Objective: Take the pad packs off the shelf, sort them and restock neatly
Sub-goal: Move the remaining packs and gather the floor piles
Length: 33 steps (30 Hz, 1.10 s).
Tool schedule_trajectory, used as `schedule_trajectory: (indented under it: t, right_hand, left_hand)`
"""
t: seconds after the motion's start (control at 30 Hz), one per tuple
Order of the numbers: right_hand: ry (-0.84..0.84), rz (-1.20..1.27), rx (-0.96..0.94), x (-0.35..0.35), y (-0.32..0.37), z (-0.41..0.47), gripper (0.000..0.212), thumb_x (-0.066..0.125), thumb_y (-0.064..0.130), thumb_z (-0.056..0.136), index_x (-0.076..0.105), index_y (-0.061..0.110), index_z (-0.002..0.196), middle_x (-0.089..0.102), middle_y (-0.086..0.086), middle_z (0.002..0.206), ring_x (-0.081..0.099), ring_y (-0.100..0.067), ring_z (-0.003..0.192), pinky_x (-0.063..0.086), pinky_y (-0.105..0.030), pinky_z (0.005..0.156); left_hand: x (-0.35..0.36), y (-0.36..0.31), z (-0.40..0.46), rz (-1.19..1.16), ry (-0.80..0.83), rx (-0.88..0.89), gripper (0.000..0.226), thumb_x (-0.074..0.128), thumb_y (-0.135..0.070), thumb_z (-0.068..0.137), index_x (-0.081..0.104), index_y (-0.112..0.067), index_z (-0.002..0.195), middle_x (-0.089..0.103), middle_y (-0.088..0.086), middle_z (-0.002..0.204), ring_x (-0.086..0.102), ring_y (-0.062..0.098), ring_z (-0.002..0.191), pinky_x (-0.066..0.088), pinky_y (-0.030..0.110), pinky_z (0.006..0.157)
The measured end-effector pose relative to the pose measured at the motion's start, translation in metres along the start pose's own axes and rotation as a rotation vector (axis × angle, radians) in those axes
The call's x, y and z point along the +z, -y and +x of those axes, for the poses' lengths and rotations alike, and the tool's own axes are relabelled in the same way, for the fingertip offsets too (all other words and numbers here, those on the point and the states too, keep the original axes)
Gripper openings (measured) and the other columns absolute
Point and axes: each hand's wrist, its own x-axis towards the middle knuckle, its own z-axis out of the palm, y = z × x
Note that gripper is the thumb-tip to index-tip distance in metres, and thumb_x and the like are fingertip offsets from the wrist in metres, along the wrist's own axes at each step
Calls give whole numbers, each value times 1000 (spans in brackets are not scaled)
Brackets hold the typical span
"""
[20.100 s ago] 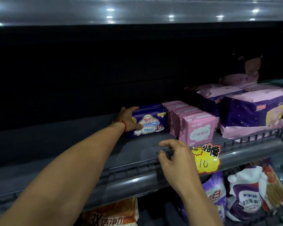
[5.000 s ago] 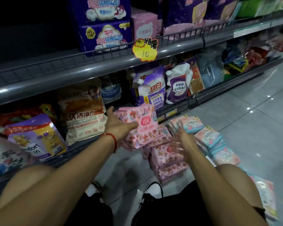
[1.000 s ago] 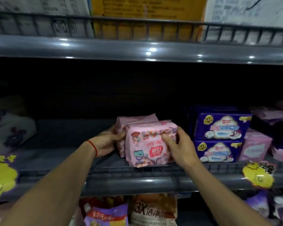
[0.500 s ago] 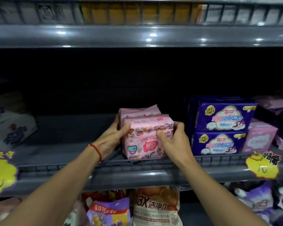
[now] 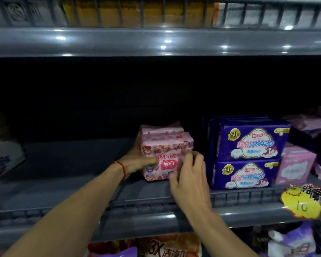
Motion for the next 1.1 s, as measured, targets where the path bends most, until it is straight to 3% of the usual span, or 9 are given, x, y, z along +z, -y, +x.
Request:
schedule_trajectory:
  t: [0.13,0.27,0.4,0.57,0.7,0.83,0.93,1.1]
  right_hand:
    - [73,-136,-151,-2,-4,9,27,57,24,95,63,12,118,60,-5,115,57,-22,105,52,-33,86]
    - [184,-98,-193,-5,-11,20,24,48,28,97,61,14,112,56,0,114,56,-18,105,49,-29,86]
    - [110,-42,-92,4,-15,21,37,50,30,93,58,12,125,51,-1,127,48,-17,119,50,-34,98]
    - [-9,-31,-9,4,-14,20,47,55,24,92,51,13,137,42,-3,141,34,-18,133,44,-34,106]
    - [30,-40,5,2,-11,21,57,52,24,97,41,13,152,28,-6,161,24,-20,148,36,-37,118]
    - [91,-40,30,-1,-9,20,63,51,26,98,31,19,157,15,-3,165,27,-22,149,41,-37,112]
    - [87,-36,32,1,-8,19,66,54,29,97,30,20,157,16,-3,163,32,-24,147,45,-39,111]
    - [99,-49,47,5,-8,19,67,53,32,98,28,20,158,14,-5,166,36,-28,146,48,-43,110]
  left_hand:
    - [3,4,25,-45,11,-8,100,82,2,73,29,-41,146,65,-2,128,66,14,116,58,38,95]
    - [7,10,37,-110,32,3,96,82,4,70,35,-35,144,67,2,127,68,16,114,59,38,92]
    - [13,15,38,-134,13,17,95,84,0,65,40,-35,141,70,1,122,70,17,111,60,38,90]
    - [26,13,41,-120,15,39,109,91,-7,67,30,-38,151,68,-5,127,68,12,115,56,41,99]
    - [31,9,33,-112,-41,36,107,95,-16,64,36,-41,149,70,-8,124,69,9,112,57,39,99]
    - [33,8,23,-74,27,35,115,91,-7,63,29,-43,153,66,-10,129,66,6,115,56,36,99]
    - [37,7,25,-90,62,56,119,83,8,63,23,-40,155,63,-5,133,65,8,118,57,38,99]
    - [42,11,27,-92,56,88,121,80,11,69,15,-42,156,58,-5,138,63,6,120,56,34,99]
